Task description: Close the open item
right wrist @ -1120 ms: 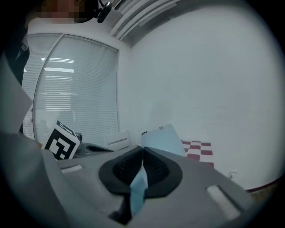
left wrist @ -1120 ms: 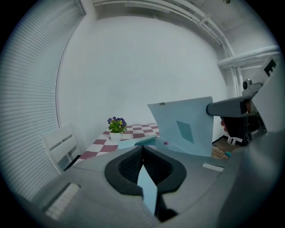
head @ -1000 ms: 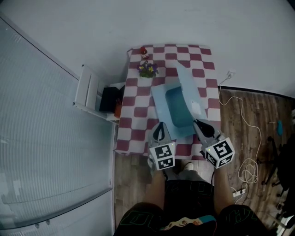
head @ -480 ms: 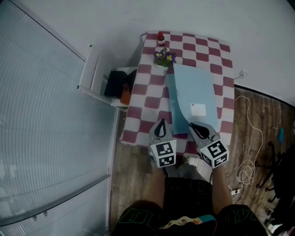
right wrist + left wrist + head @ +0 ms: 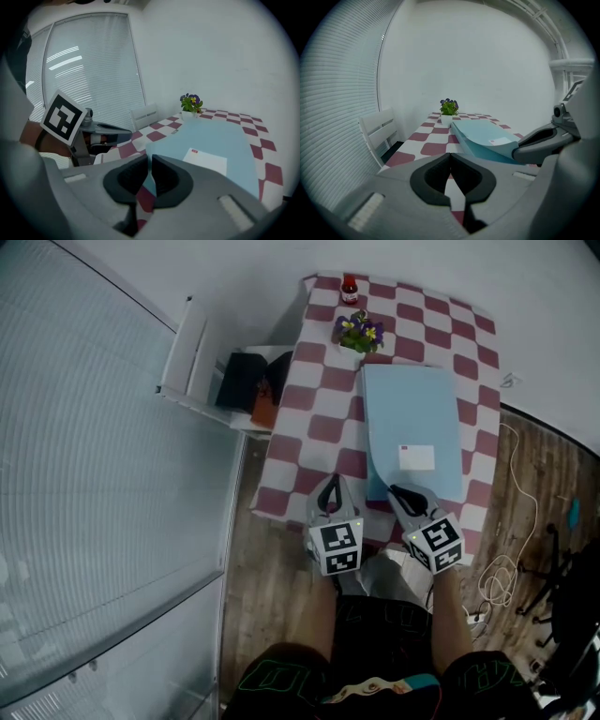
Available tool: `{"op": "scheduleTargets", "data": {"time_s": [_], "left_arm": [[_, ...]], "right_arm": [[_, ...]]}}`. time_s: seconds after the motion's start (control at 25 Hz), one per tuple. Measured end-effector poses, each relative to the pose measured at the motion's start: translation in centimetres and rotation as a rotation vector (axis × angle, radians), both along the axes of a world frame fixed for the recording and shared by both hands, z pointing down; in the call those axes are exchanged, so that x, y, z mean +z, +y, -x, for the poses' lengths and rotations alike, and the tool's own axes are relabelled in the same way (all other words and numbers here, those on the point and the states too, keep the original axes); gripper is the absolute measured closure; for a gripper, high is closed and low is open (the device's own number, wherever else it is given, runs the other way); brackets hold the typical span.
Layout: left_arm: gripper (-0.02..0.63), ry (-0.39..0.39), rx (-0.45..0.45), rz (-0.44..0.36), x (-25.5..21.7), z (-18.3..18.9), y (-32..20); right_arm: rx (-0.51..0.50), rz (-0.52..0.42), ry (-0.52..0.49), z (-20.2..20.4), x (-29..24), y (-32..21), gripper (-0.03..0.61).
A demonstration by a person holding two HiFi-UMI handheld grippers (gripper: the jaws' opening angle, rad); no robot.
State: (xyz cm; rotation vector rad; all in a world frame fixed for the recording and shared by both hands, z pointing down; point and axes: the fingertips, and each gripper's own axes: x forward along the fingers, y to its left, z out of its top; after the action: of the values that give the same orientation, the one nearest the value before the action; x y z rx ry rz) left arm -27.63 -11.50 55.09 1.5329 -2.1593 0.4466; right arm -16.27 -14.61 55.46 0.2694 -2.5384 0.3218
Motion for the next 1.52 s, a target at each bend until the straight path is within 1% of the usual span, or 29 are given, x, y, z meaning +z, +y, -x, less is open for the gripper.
{"op": "scheduleTargets", "data": {"time_s": [0.08, 0.32, 0.44, 0.56, 0.64, 0.72, 0.8, 0.88, 0.96, 1.0, 1.08, 1.12, 1.16, 1.2, 1.36, 1.52], "left_arm": [[0.604, 0.01, -0.001, 0.008, 0.5, 0.3, 0.2], [0.604, 0.054, 0.018, 0.003, 1.7, 0.0, -0.6], [0.604, 0.063, 0.032, 0.004, 1.9, 0.1, -1.1], [0.604, 0.072, 0.045, 0.005, 1.8, 0.4, -1.5], [0.604, 0.083, 0.055, 0.015, 2.1, 0.6, -1.5], [0.604, 0.089, 0.061, 0.027, 2.5, 0.8, -1.5], [0.604, 0.087, 0.069, 0.027, 2.4, 0.9, -1.8], [0.604, 0.079, 0.082, 0.018, 2.0, 1.2, -2.3], [0.604, 0.072, 0.091, 0.011, 1.7, 1.6, -2.7], [0.604, 0.072, 0.093, 0.009, 1.6, 1.9, -2.8], [0.604, 0.074, 0.098, 0.005, 1.5, 2.5, -3.1], [0.604, 0.075, 0.101, 0.002, 1.4, 2.8, -3.2], [0.604, 0.075, 0.105, -0.001, 1.3, 3.1, -3.4], [0.604, 0.075, 0.108, -0.004, 1.2, 3.4, -3.5], [0.604, 0.08, 0.129, -0.018, 0.9, 4.6, -4.4], [0.604, 0.112, 0.165, -0.022, 1.2, 5.1, -5.1]], "right_arm": [[-0.012, 0.013, 0.024, 0.2, 0.7, 0.4, 0.549], [-0.064, 0.098, 0.067, 0.2, 2.9, 1.2, 0.525], [-0.115, 0.068, 0.124, 0.6, 3.4, 1.8, 0.5], [-0.143, 0.037, 0.176, 0.8, 3.6, 2.0, 0.483], [-0.151, 0.075, 0.176, 0.9, 3.7, 2.2, 0.471], [-0.163, 0.142, 0.17, 0.9, 3.8, 2.5, 0.447], [-0.168, 0.172, 0.16, 1.0, 3.7, 2.5, 0.44], [-0.146, 0.17, 0.123, 1.7, 3.1, 1.9, 0.442], [-0.101, 0.169, 0.081, 2.5, 2.5, 1.1, 0.445], [-0.076, 0.171, 0.074, 2.9, 2.3, 0.6, 0.463], [-0.018, 0.168, 0.079, 3.7, 2.1, -0.5, 0.509], [0.012, 0.157, 0.085, 4.0, 2.1, -1.3, 0.518], [0.041, 0.142, 0.09, 4.3, 2.0, -1.9, 0.552], [0.066, 0.128, 0.092, 4.6, 2.0, -2.6, 0.563], [0.139, 0.096, 0.102, 5.7, 2.0, -4.5, 0.574], [0.212, 0.064, 0.125, 7.1, 2.1, -7.0, 0.574]]}}
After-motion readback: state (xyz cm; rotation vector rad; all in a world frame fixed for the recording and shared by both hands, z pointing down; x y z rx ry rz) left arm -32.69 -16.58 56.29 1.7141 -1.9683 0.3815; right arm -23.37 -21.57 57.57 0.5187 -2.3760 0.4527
